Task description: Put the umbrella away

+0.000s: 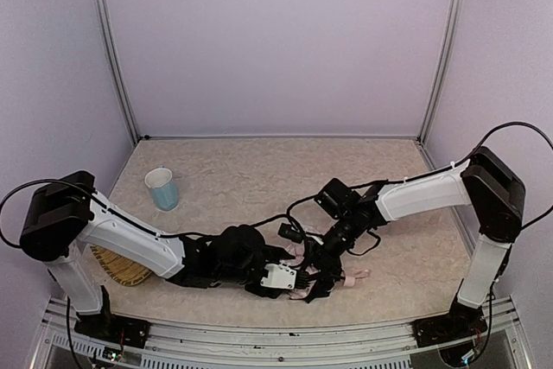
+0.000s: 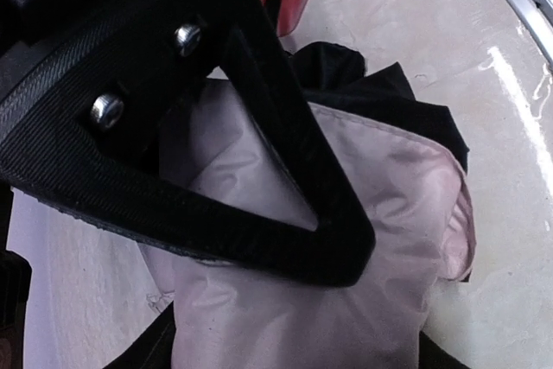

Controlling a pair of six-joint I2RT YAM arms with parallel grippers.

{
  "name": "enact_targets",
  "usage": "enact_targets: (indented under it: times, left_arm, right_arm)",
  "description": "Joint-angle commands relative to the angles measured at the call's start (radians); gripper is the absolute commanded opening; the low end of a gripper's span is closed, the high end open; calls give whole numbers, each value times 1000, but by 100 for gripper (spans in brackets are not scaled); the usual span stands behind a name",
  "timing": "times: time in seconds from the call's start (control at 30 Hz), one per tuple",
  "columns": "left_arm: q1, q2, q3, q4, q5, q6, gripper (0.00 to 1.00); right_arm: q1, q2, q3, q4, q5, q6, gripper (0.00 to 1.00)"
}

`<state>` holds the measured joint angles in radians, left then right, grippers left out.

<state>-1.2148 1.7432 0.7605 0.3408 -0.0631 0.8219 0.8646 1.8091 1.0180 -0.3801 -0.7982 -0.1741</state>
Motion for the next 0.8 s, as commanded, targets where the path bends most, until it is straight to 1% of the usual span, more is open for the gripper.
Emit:
enact_targets:
  times: [0.0,0.1,0.2,0.23,0.33,0.4,0.53,0.6,0.67,0.77]
  left_arm:
    - [33,73,40,-167,46,-78,54]
    - [43,94,70,-233,101,-107,45]
    - [47,107,79,-276,112,-130,41]
    - [50,108,79,-285,110,-139,40]
    - [63,111,74,-295,125,-167,37]
    - [75,117,70,-293,148,-187,36]
    - [101,143,86,-313,183,-230,36]
    - [104,158,100,-329,182,-247,36]
    - [105,170,109,-336,179,-260,36]
    - [104,181,119,-341,182,-271,36]
  right_arm:
    - [-10,16,16,-44,-59,11,49]
    - [-19,-29,1,-11,-33,42,64]
    - [-39,-122,-49,42,15,93,80]
    - [-48,-179,-70,64,44,116,82]
    - [-86,-328,-146,121,127,200,87]
    - [-108,-426,-195,123,240,298,89]
    - [-128,-594,-280,28,508,515,90]
    - [-130,-662,-306,-29,605,613,89]
    - [-131,-708,-320,-77,637,703,88]
    - [-130,-746,-337,-105,601,758,84]
